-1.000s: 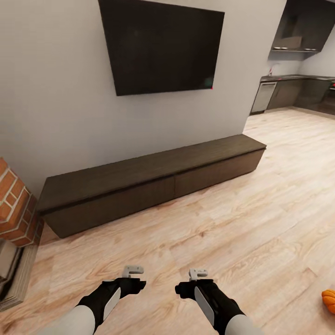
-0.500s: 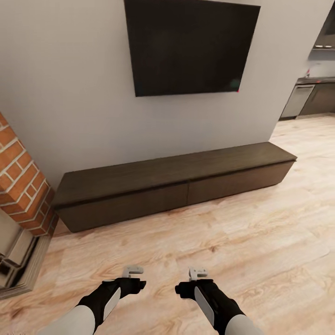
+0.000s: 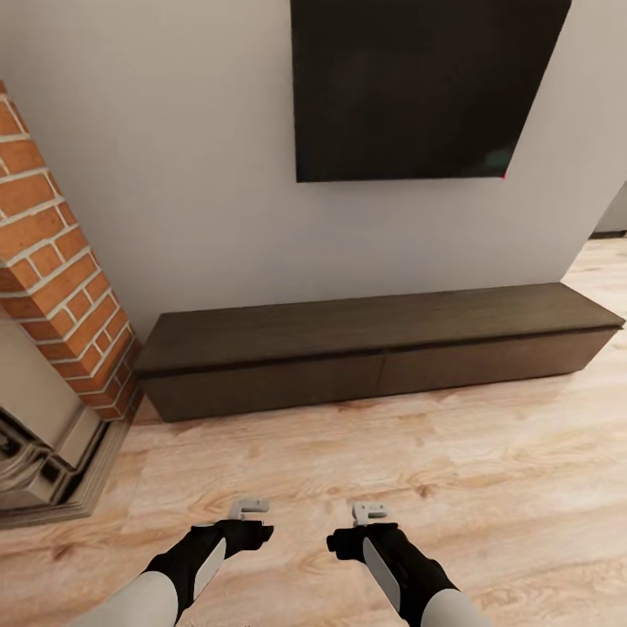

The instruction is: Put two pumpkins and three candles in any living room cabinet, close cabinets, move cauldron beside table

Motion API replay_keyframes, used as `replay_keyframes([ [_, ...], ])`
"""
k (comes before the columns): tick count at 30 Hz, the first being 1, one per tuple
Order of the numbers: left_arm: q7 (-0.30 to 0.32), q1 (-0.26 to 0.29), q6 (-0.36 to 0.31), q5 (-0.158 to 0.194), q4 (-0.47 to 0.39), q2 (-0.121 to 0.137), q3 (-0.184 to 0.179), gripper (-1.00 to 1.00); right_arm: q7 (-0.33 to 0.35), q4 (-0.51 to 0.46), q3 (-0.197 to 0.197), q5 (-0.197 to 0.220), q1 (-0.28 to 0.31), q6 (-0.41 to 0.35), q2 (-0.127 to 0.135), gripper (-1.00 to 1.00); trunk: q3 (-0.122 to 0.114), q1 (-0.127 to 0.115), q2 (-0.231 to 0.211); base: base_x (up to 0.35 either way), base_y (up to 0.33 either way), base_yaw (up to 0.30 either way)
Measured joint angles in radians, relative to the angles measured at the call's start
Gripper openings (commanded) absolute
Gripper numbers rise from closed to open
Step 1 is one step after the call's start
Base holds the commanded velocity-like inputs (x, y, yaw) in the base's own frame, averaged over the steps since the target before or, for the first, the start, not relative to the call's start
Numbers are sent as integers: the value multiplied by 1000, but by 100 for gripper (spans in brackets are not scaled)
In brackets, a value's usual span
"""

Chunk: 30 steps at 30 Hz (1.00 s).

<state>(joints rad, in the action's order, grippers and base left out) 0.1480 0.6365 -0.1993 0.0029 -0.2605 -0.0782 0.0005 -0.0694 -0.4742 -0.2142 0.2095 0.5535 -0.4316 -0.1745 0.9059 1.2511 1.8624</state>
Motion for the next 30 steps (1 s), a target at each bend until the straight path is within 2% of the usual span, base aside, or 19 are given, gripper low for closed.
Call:
replay_keyframes([
  [6,0,0,0,0,0,0,0,100,1,-1,-1,1,0,0,0,100,0,0,0,5,-5,278],
  [10,0,0,0,0,0,0,0,100,19,-2,-4,1,0,1,0,100,0,0,0,1,-1,127],
  [16,0,0,0,0,0,0,0,100,31,-2,-6,1,0,0,0,100,0,0,0,59,-48,13],
  [30,1,0,1,4,-5,1,1,100,32,-9,-6,2,0,13,0,100,0,0,0,198,-121,1],
])
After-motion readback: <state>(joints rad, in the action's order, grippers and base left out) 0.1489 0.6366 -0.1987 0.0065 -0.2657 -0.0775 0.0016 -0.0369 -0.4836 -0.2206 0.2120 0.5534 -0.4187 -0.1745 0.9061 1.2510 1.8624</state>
